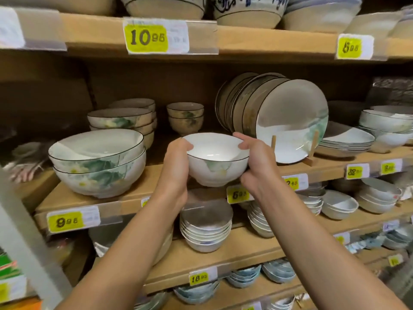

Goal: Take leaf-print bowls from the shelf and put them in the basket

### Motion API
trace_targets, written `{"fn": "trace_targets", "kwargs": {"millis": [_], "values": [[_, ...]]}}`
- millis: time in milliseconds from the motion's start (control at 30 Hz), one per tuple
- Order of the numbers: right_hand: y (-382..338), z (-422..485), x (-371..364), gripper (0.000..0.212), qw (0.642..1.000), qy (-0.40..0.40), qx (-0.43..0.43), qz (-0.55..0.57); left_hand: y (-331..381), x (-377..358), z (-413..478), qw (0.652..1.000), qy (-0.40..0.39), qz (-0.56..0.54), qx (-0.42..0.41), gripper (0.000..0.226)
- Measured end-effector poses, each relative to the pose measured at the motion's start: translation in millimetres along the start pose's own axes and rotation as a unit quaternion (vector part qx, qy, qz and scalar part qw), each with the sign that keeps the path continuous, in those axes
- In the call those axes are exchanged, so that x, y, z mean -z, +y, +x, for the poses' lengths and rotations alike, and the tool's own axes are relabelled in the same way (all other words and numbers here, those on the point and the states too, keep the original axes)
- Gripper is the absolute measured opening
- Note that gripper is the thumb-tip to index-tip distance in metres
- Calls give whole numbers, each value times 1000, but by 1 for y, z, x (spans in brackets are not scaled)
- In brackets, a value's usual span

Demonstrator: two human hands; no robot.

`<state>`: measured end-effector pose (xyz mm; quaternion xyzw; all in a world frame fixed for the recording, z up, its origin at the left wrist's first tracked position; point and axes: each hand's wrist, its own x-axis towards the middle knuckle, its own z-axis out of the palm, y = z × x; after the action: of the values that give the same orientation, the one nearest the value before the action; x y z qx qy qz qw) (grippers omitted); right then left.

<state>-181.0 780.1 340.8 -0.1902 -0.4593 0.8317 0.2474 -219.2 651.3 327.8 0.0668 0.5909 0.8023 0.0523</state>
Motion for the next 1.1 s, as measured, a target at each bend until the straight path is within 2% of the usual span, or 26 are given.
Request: {"fn": "trace_targets", "kwargs": {"millis": [133,333,533,767,933,1033,1100], "values": [[0,29,-10,43,1000,-24,-16,3,-3,-7,15,999,16,-4,-43,46],[12,60,-33,37,998,-50,-27,-29,-20,-18,22,991,108,-14,-80,76],[23,81,-34,38,995,-75,-43,-47,-27,-24,32,984,154,7,-88,67],[30,93,-26,28,994,-98,-28,-44,-34,-29,36,981,173,-7,-87,64],[34,97,-20,31,991,-116,-35,-55,-37,-28,36,984,163,-5,-73,68],[33,99,-16,26,988,-127,-47,-69,-35,-24,36,987,145,2,-62,80],[27,103,-15,20,986,-136,-60,-79,-30,-17,39,990,131,1,-45,75]]}}
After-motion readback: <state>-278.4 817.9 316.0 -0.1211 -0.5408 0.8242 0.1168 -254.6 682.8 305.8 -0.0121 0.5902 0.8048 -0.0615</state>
